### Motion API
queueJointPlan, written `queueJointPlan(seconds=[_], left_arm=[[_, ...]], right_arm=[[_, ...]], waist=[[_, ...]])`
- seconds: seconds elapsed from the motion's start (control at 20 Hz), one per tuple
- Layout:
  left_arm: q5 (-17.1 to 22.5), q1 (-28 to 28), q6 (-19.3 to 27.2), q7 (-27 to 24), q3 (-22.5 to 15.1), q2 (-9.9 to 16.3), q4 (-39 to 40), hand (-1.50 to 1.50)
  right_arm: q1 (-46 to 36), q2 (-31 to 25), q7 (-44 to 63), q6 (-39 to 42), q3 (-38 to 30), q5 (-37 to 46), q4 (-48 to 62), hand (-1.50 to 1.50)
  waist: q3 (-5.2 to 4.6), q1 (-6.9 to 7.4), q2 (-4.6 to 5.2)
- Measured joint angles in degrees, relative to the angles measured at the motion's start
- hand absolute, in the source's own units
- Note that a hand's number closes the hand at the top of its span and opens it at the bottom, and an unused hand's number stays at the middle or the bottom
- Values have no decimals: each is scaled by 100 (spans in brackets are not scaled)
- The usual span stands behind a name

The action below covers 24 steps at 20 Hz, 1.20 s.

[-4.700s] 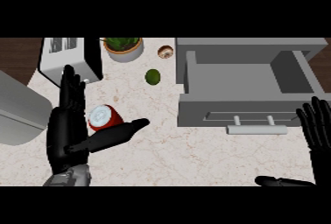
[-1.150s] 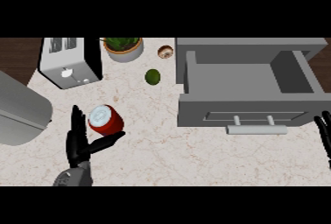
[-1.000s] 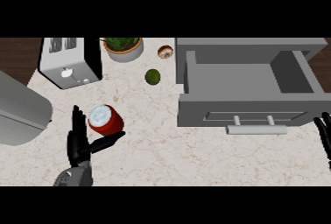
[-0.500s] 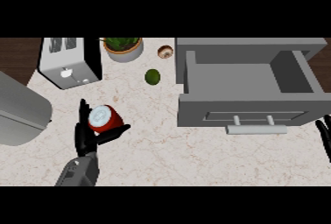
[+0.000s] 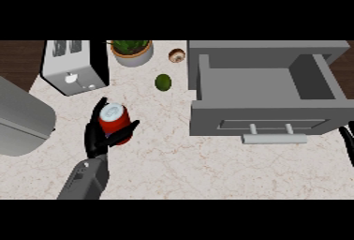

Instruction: Pick up the can, place it into the drawer and close the drawer

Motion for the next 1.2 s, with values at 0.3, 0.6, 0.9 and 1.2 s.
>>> queueJointPlan(seconds=[0.3, 0.6, 0.9, 1.2], left_arm=[[175, -272, -130, -218, 14, -94, 242, 150], [272, -315, -482, -24, -55, 22, 48, 150], [400, 99, -1432, 162, -150, 543, -448, 150], [416, 249, -1740, 630, -345, 711, -1336, 150]], right_arm=[[124, 24, -128, -1, 21, -23, 24, -150], [64, -7, -103, 10, -74, -102, 27, -150], [298, 30, -132, 49, -69, -209, -187, -150], [261, 60, -13, 15, -116, -223, -294, -150]], waist=[[-1, -10, 3], [-4, 0, 0], [-3, 12, -6], [-2, 22, -9]])
